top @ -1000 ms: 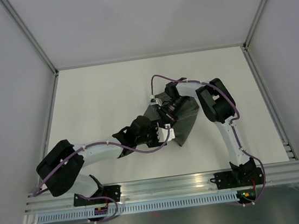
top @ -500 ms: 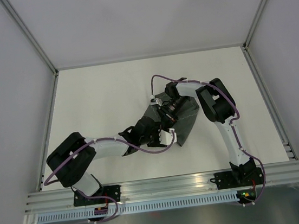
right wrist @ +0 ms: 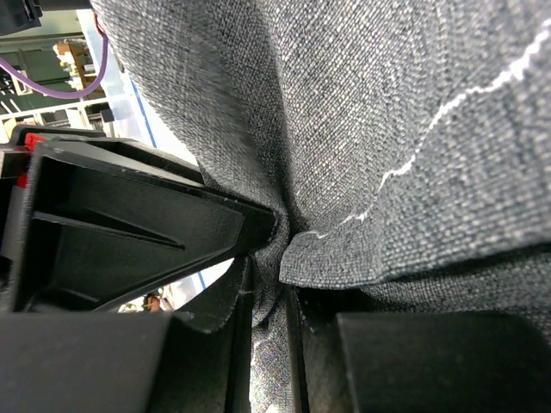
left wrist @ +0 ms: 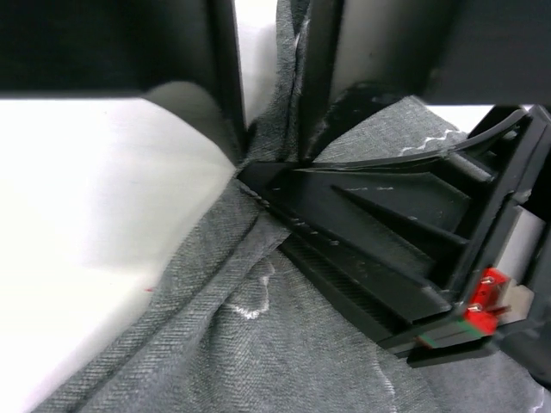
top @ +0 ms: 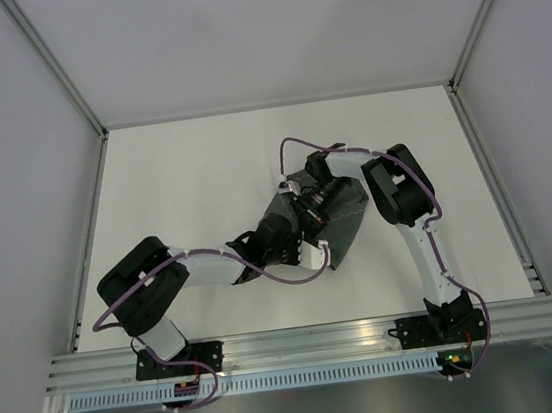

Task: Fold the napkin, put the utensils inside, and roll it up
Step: Roll the napkin at the center of the board.

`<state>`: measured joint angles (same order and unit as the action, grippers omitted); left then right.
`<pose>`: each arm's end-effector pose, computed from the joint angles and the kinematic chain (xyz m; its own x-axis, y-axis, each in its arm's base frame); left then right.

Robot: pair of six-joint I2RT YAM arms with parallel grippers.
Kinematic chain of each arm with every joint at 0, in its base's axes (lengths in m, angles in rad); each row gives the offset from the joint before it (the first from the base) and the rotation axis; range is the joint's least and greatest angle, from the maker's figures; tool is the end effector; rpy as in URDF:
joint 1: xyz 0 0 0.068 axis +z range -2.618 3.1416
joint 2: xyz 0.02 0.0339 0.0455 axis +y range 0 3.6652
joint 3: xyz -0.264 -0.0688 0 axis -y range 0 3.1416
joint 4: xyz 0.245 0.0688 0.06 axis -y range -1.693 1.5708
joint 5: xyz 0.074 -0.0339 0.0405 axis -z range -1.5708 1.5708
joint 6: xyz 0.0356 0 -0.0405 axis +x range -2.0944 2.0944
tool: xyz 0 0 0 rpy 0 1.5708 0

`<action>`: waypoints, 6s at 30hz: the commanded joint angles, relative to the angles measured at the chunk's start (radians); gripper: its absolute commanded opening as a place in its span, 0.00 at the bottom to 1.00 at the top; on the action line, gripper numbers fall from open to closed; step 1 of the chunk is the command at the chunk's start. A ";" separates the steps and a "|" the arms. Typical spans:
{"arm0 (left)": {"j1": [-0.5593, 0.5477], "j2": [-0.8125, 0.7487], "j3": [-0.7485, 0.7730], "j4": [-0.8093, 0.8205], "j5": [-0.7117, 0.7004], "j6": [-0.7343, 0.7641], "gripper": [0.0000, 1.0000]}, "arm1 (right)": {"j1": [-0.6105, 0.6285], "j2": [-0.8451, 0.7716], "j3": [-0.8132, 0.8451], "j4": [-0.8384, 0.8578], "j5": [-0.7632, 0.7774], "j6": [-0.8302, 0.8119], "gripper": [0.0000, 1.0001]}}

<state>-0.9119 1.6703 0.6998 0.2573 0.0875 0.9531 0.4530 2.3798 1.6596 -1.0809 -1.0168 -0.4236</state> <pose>0.1916 -0.2525 0.1363 0.4431 0.7542 -0.4846 0.8062 -0.0987 0.5834 0.3586 0.2082 0.0890 -0.7751 -0.6178 -0.1322 -0.4106 0.3335 0.8486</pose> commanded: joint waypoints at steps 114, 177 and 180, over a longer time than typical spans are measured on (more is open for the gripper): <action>0.340 0.629 0.676 -0.848 0.997 -0.711 0.02 | 0.426 -0.907 -1.195 1.340 0.882 -0.661 0.42; 0.424 0.287 0.581 -0.494 0.661 -0.844 0.29 | 0.426 -0.728 -0.801 0.550 0.771 -0.607 0.01; 0.433 0.229 0.558 -0.432 0.515 -0.869 0.27 | 0.426 -0.693 -0.753 0.478 0.778 -0.595 0.01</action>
<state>-0.4858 1.9839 1.2758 -0.3038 0.7696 0.1513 0.8703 1.6306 0.8837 -0.4084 -0.2077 -1.0611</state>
